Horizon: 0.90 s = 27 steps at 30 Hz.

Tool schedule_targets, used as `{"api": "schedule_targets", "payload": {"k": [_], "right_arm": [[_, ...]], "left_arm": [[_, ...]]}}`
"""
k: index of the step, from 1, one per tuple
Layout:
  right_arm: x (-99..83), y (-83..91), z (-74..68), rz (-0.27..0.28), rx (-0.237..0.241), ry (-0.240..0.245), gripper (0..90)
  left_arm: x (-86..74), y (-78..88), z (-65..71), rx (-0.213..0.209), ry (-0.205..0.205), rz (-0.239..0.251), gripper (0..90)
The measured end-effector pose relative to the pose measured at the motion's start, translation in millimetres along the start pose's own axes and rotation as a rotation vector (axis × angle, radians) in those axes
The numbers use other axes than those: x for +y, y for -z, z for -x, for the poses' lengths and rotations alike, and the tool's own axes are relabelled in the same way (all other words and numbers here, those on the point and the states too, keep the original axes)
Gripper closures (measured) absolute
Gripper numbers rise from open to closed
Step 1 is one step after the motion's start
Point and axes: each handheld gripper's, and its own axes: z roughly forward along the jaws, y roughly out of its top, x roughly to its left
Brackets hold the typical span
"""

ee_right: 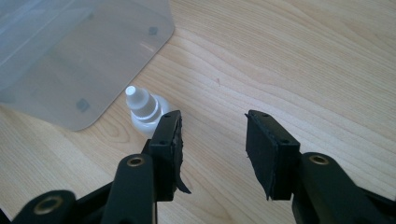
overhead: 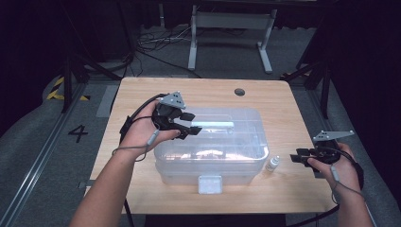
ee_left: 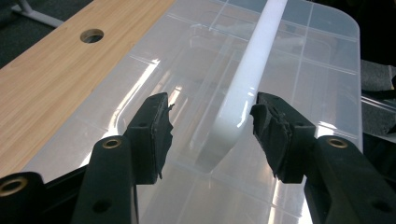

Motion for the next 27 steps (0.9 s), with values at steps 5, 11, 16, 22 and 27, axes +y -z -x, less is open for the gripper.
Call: {"api": "schedule_targets", "payload": {"k": [5, 11, 16, 22, 27], "right_arm": [[-0.4, 0.1, -0.4, 0.001, 0.007, 0.000, 56.9], [-0.4, -0.8, -0.3, -0.002, 0.012, 0.001, 57.1], [-0.2, -0.7, -0.9, -0.001, 0.015, 0.001, 57.3], [1.0, 0.9, -2.5, 0.007, 0.016, 0.003, 57.4], [3.5, 2.6, -7.3, 0.021, 0.034, 0.017, 57.4]], "left_arm": [[1.9, -9.4, 1.8, -0.006, -0.021, -0.031, 51.2], [4.5, -9.5, 5.8, -0.004, -0.019, -0.029, 67.7], [6.3, -8.9, 6.1, 0.002, -0.032, -0.049, 69.1], [9.2, -8.5, 6.2, 0.010, -0.043, -0.061, 69.7], [12.4, -7.5, 4.9, 0.013, -0.043, -0.075, 69.9]]}}
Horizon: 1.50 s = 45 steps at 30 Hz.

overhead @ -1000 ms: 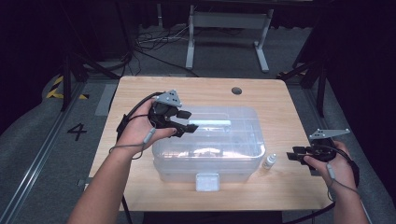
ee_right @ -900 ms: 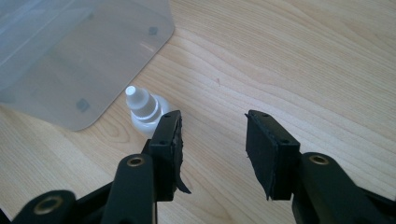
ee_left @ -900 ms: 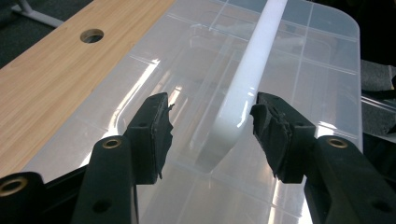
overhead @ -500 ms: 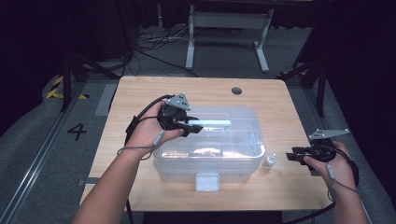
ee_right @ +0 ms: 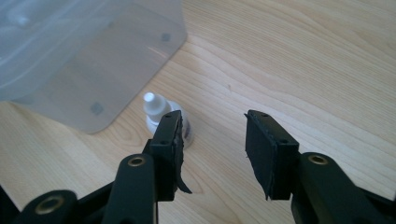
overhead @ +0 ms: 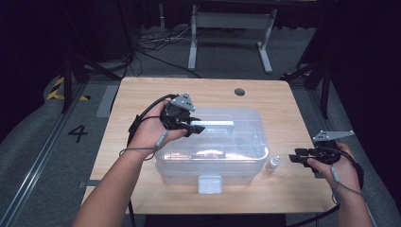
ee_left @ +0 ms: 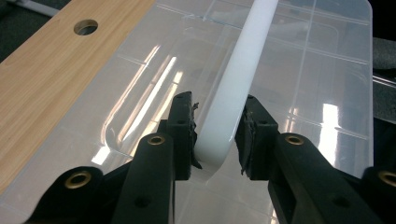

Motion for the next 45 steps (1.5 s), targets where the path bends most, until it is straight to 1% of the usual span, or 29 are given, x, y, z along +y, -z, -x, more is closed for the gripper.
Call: {"api": "schedule_targets", "payload": {"k": [2, 4, 6, 8, 13, 16, 20, 24, 28, 29, 31, 32, 34, 36, 38, 39, 41, 42, 45], "right_arm": [[2.8, 1.6, -3.9, 0.007, 0.004, 0.013, 57.4], [4.8, 2.6, -6.3, 0.011, 0.002, 0.021, 57.4], [6.1, 3.2, -8.2, 0.011, 0.004, 0.030, 57.5], [6.2, 3.3, -8.9, 0.009, 0.005, 0.028, 57.5], [5.8, 2.8, -7.7, 0.009, 0.005, 0.025, 57.4], [5.6, 2.5, -7.3, 0.010, 0.005, 0.023, 57.4], [6.4, 3.2, -8.1, 0.018, 0.005, 0.028, 58.1], [7.8, 4.9, -9.6, 0.036, 0.000, 0.032, 60.2], [10.4, 7.6, -12.5, 0.062, 0.005, 0.047, 61.7], [11.0, 8.0, -13.4, 0.067, 0.006, 0.053, 62.1], [12.2, 8.8, -15.7, 0.077, 0.014, 0.060, 63.4], [12.9, 9.4, -16.9, 0.085, 0.018, 0.071, 66.1], [14.7, 11.7, -20.7, 0.104, 0.030, 0.093, 71.3], [17.5, 14.2, -26.1, 0.140, 0.063, 0.115, 78.5], [20.6, 16.9, -32.8, 0.180, 0.113, 0.140, 83.6], [20.6, 16.9, -32.8, 0.180, 0.113, 0.140, 83.6], [24.5, 18.8, -42.6, 0.227, 0.167, 0.190, 90.0], [26.0, 18.2, -47.8, 0.252, 0.190, 0.207, 90.0], [28.2, 12.5, -58.0, 0.278, 0.238, 0.239, 90.0]], "left_arm": [[1.3, 0.9, -1.1, -0.001, 0.003, -0.001, 69.9], [3.3, 2.5, -3.1, 0.007, 0.009, 0.010, 69.9], [5.1, 3.4, -4.9, 0.005, 0.016, 0.013, 69.8], [7.6, 4.7, -7.9, 0.000, 0.020, 0.005, 69.8], [11.6, 6.0, -13.8, -0.006, 0.049, 0.018, 69.4], [14.1, 7.1, -16.5, 0.002, 0.055, 0.021, 69.2], [18.1, 7.9, -22.0, -0.004, 0.072, 0.022, 69.0], [23.9, 9.2, -26.7, 0.002, 0.077, 0.006, 68.8], [29.7, 10.2, -31.6, 0.010, 0.084, -0.009, 68.7], [30.9, 10.2, -32.5, 0.013, 0.081, -0.011, 68.7], [32.2, 10.4, -34.7, 0.008, 0.088, -0.015, 68.6], [32.7, 10.4, -36.1, 0.002, 0.094, -0.018, 68.6], [33.5, 10.6, -38.2, -0.004, 0.100, -0.020, 68.6], [34.6, 10.4, -39.2, -0.007, 0.107, -0.020, 68.7], [36.2, 10.6, -41.6, -0.008, 0.111, -0.026, 68.6], [36.2, 10.6, -41.6, -0.008, 0.111, -0.026, 68.6], [38.1, 10.7, -44.5, -0.016, 0.120, -0.032, 68.6], [38.5, 10.7, -45.1, -0.016, 0.117, -0.033, 68.6], [38.3, 10.4, -46.5, -0.023, 0.120, -0.031, 68.7]]}}
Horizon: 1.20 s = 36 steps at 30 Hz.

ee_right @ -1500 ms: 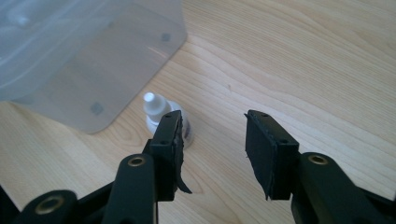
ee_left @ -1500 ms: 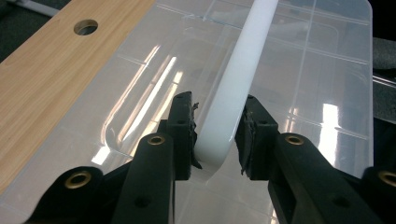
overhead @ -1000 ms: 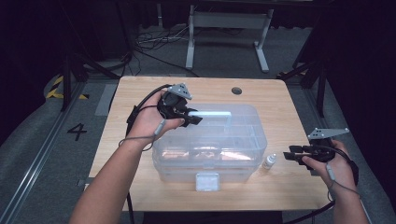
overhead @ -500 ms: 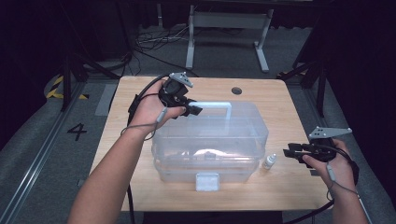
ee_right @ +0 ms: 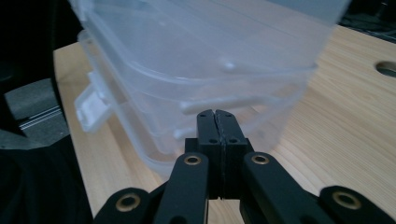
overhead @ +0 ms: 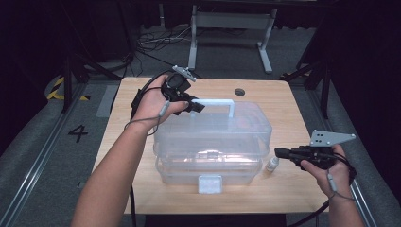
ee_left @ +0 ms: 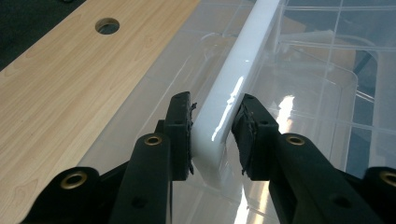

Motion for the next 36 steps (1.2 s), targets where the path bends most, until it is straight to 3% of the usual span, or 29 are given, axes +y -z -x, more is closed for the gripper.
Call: {"api": "schedule_targets", "payload": {"k": [6, 11, 15, 21, 25, 30, 33, 36], "right_arm": [[-2.5, -17.6, -3.5, 0.018, 0.066, 0.013, 90.0], [-4.8, -21.8, -3.8, 0.067, 0.115, 0.013, 90.0], [-4.9, -24.4, -5.3, 0.101, 0.125, 0.021, 90.0], [-4.7, -24.7, -6.3, 0.110, 0.118, 0.025, 90.0], [-4.5, -23.9, -5.6, 0.118, 0.121, 0.021, 90.0], [-4.2, -24.0, -5.2, 0.124, 0.125, 0.018, 90.0], [-0.6, -23.6, -4.8, 0.122, 0.118, 0.031, 90.0], [1.1, -23.4, -4.7, 0.125, 0.116, 0.035, 90.0]], "left_arm": [[0.8, 0.1, -4.2, -0.018, 0.009, 0.002, 69.0], [2.8, 0.9, -7.8, -0.020, 0.012, 0.000, 69.0], [2.2, 1.2, -8.8, -0.022, 0.014, 0.006, 69.2], [0.7, 2.0, -9.5, -0.025, 0.033, 0.017, 68.8], [-3.8, 6.7, -9.9, -0.019, 0.066, 0.064, 61.9], [-7.1, 12.7, -5.0, -0.003, 0.030, 0.105, 48.9], [-11.3, 27.6, 0.9, 0.036, 0.009, 0.160, 41.6], [-15.6, 38.4, 2.8, 0.046, 0.008, 0.196, 39.8]]}}
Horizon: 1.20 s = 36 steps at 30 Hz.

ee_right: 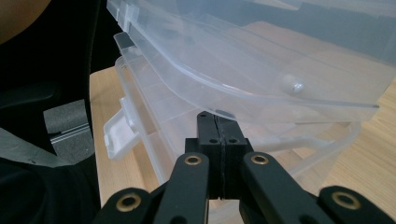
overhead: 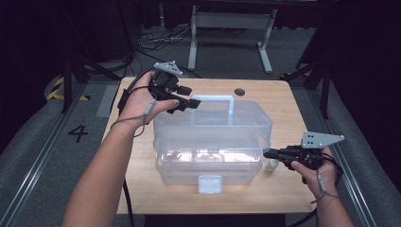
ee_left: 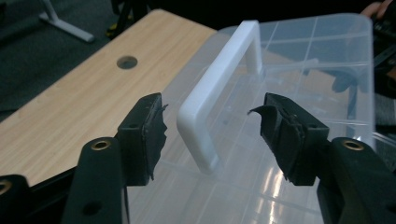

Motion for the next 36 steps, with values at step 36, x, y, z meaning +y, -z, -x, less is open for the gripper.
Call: {"api": "schedule_targets", "payload": {"k": [36], "right_arm": [[11.9, -7.4, 0.3, 0.023, -0.053, -0.008, 90.0]], "left_arm": [[-120.7, 91.4, 5.3, 0.161, 0.065, 0.149, 42.5]]}}
